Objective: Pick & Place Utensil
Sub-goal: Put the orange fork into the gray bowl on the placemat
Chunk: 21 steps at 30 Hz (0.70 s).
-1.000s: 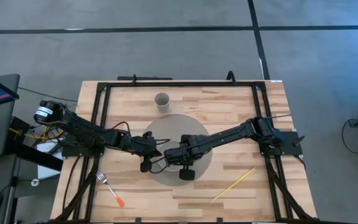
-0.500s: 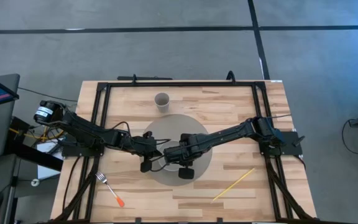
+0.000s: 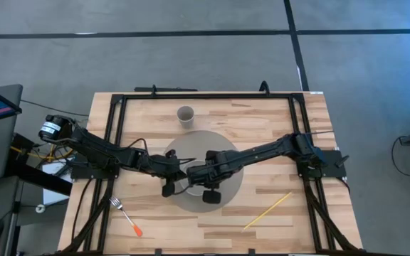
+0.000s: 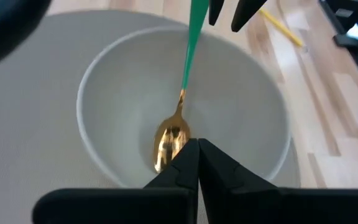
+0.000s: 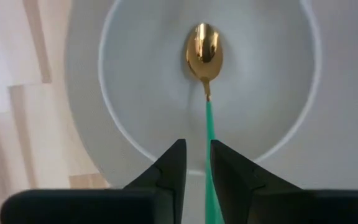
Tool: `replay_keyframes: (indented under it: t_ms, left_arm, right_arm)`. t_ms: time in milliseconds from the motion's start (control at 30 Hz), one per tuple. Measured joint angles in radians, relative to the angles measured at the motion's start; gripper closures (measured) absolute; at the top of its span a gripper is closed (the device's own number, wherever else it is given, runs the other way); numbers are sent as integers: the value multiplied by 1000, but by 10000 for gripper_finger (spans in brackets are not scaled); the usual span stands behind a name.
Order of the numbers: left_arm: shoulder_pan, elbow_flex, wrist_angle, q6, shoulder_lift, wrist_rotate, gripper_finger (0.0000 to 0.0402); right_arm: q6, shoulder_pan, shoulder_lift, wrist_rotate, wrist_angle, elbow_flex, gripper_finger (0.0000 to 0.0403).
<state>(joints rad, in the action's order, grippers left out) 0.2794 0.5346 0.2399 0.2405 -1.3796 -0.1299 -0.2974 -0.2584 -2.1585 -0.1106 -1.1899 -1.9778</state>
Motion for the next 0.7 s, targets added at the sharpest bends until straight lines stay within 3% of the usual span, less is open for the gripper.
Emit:
replay_keyframes:
  t_ms: [233,433,600,700]
  left_arm:
    - [1,0,30,0,30,0,396]
    - [29,0,31,3,173,0,396]
    - [89,1,34,0,332,-120,397]
    - [136,1,31,8,408,-171,397]
  right_arm:
    - [41,-18,3,-21,-91,-90,337]
    - [70,-54,20,-18,-171,-100,337]
    - [96,-106,108,-48,-217,-59,337]
    - [126,-142,205,-137,-178,1,337]
